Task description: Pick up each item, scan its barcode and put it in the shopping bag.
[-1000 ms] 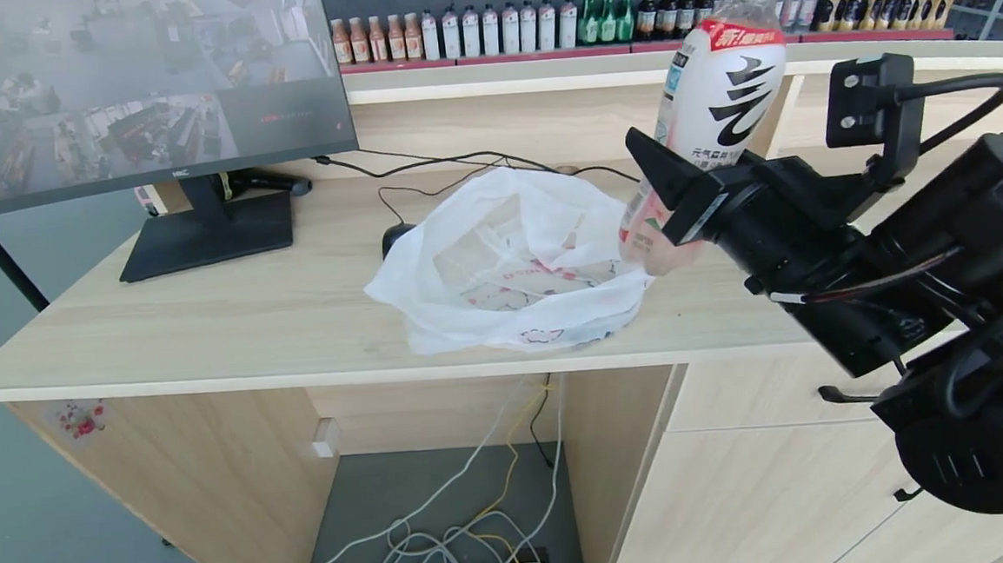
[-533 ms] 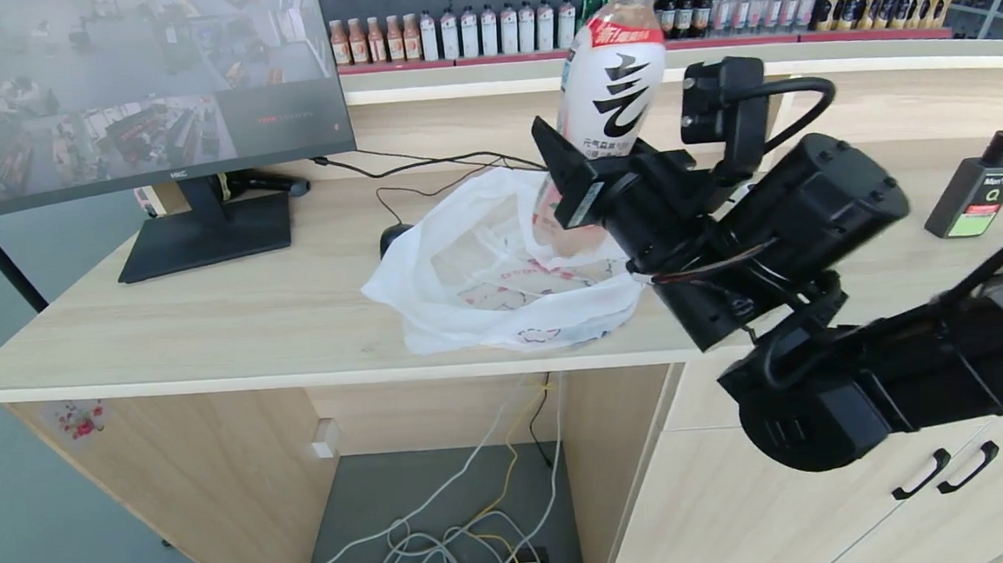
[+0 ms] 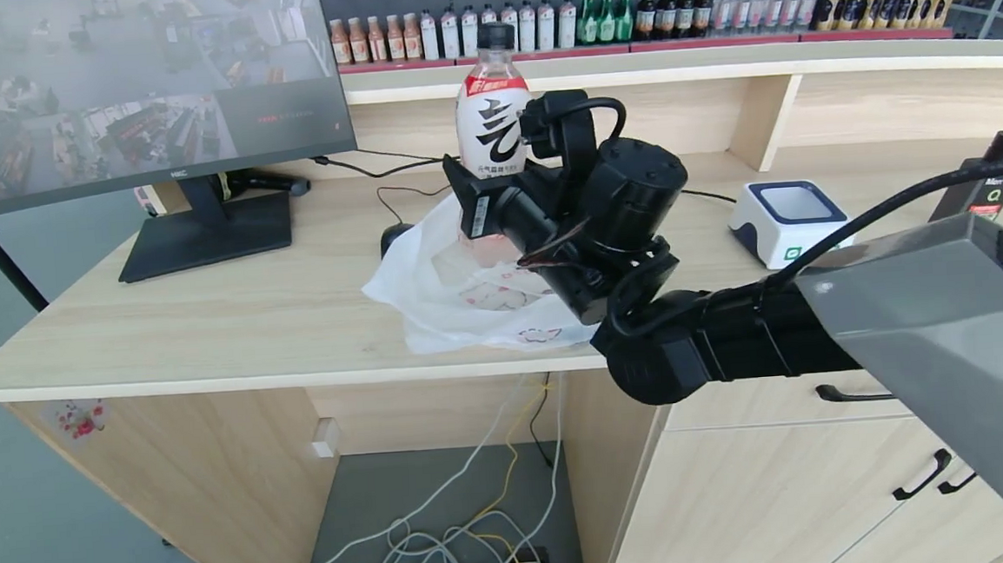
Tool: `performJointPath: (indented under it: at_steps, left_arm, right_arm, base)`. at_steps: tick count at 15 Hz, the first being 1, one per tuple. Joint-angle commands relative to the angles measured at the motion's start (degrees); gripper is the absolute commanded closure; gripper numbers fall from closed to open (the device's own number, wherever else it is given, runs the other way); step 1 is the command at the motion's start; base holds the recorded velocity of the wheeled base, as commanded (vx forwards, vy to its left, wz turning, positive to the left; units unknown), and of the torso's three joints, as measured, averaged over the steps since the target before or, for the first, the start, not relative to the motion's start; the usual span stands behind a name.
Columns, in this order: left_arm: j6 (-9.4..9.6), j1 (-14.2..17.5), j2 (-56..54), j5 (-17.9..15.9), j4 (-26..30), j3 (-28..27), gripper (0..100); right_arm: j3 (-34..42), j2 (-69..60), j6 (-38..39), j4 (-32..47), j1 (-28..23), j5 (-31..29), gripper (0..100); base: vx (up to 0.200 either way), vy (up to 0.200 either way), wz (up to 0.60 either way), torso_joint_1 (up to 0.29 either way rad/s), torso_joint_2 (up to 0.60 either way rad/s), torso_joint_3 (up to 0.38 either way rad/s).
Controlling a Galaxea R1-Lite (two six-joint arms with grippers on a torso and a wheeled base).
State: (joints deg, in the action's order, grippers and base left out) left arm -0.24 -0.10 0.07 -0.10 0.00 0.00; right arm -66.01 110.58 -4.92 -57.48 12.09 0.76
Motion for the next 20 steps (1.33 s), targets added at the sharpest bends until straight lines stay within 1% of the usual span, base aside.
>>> performJointPath:
  at_steps: [1,2,4,7,9,13,14,16,18,20]
  left_arm:
    - [-0.02,0.0,0.0,0.0,0.0,0.0,0]
    - [-0.02,0.0,0.0,0.0,0.0,0.0,0]
    - [-0.02,0.0,0.0,0.0,0.0,0.0,0]
    - [-0.02,0.0,0.0,0.0,0.0,0.0,0]
    - [-0.02,0.0,0.0,0.0,0.0,0.0,0]
    - [-0.02,0.0,0.0,0.0,0.0,0.0,0]
    - [-0.02,0.0,0.0,0.0,0.0,0.0,0]
    - [-0.02,0.0,0.0,0.0,0.0,0.0,0]
    - [-0.02,0.0,0.0,0.0,0.0,0.0,0]
    - [-0.02,0.0,0.0,0.0,0.0,0.0,0]
  right_arm:
    - [5.2,-7.0,0.0,0.0,1.4,0.0,100]
    - [7.0,-8.5,0.0,0.0,1.5,0.0,100]
    - [13.5,-13.7,0.2,-0.2,1.5,0.3,100]
    - [22.1,-20.7,0.2,-0.3,1.7,2.2,100]
    - [27.7,-25.2,2.9,-0.4,2.0,2.6,100]
    - [33.5,-30.2,7.1,-0.5,2.9,2.7,100]
    - [34.6,-31.3,7.8,-0.5,4.4,2.9,100]
    - [36.7,-33.7,8.6,-0.5,9.1,3.0,100]
    - [37.0,-34.7,8.5,-0.5,11.5,2.9,100]
    - [37.1,-35.2,8.7,-0.5,11.7,3.0,100]
  base:
    - [0.000,0.000,0.00,0.000,0.00,0.000]
    - [0.000,0.000,0.00,0.000,0.00,0.000]
    - [0.000,0.000,0.00,0.000,0.00,0.000]
    - [0.000,0.000,0.00,0.000,0.00,0.000]
    - [0.000,0.000,0.00,0.000,0.00,0.000]
    - [0.000,0.000,0.00,0.000,0.00,0.000]
    - [0.000,0.000,0.00,0.000,0.00,0.000]
    - [0.000,0.000,0.00,0.000,0.00,0.000]
    - [0.000,0.000,0.00,0.000,0.00,0.000]
    - [0.000,0.000,0.00,0.000,0.00,0.000]
